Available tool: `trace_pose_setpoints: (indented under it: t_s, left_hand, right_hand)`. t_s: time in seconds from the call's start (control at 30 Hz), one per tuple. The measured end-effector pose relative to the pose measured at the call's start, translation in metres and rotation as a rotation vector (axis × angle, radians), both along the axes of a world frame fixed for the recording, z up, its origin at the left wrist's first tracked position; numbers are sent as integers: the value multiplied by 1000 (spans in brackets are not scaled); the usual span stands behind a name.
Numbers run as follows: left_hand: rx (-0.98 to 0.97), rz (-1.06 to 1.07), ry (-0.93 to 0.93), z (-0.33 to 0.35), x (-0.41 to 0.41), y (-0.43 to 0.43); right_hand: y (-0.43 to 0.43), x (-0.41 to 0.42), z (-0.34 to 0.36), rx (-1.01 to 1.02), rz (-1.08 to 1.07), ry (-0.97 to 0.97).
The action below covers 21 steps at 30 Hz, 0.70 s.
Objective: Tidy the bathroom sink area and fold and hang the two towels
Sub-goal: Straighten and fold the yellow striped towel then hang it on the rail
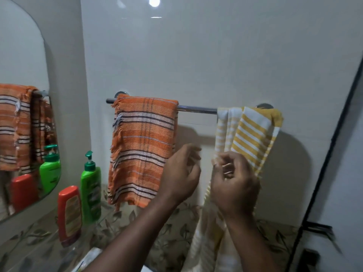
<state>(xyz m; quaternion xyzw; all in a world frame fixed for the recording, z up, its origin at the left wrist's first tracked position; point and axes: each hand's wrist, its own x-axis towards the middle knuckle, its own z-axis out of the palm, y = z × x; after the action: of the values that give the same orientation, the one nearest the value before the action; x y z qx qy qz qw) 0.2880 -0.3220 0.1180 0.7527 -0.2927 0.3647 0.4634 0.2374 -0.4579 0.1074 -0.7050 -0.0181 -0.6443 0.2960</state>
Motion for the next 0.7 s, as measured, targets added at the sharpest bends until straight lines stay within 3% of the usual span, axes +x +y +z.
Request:
trace_pose_setpoints:
  t_s: [0.1, 0.23, 0.3, 0.5, 0.6, 0.7]
  left_hand:
    - [-33, -130, 41, 16, -3, -32]
    - [-62, -189, 82, 34, -11, -69]
    - [-76, -163, 138, 39, -15, -82]
    - [-119, -9, 132, 39, -26, -108]
    - [-66, 94, 69, 32, -29, -109]
    - [-93, -6, 47, 16, -27, -101]
  right_hand:
    - [-35, -11, 6, 116, -202, 18]
    - [-57, -10, 11, 277, -167, 419]
    - [-59, -9, 7, 223, -162, 550]
    - [-32, -29, -25, 270, 23, 297]
    - [-21, -42, -44, 328, 313, 464]
    - [-36, -41, -70, 213, 303, 664]
